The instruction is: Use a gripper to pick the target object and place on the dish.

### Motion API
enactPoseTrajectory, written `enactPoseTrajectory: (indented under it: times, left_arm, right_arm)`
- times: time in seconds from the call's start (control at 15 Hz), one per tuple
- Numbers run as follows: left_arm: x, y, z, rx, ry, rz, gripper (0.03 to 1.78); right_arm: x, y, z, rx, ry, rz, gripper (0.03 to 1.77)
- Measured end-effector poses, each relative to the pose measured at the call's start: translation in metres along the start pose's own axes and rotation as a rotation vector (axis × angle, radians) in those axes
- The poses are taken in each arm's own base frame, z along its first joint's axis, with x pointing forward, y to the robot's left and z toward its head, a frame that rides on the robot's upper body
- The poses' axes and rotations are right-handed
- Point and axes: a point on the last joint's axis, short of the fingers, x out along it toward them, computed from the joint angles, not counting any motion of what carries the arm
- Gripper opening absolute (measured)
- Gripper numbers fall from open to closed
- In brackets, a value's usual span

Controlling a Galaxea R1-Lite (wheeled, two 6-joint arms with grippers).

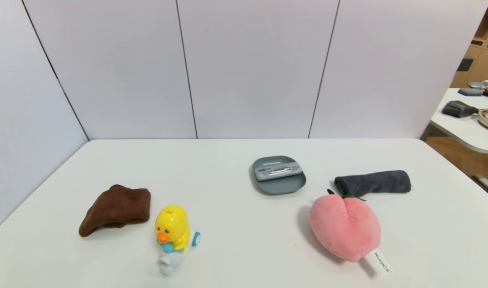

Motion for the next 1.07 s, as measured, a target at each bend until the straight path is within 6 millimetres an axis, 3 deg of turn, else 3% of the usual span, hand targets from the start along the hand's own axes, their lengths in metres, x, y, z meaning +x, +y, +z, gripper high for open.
enactPoseTrajectory:
  times: [1.07]
  left_arm:
    - [0.0001,0.0005,0.0004,-0.039,-0.002,0.021,1.69]
  right_arm:
    - [0.0,0.0,-0.0001,-0.002,0.001,0.001,1.71]
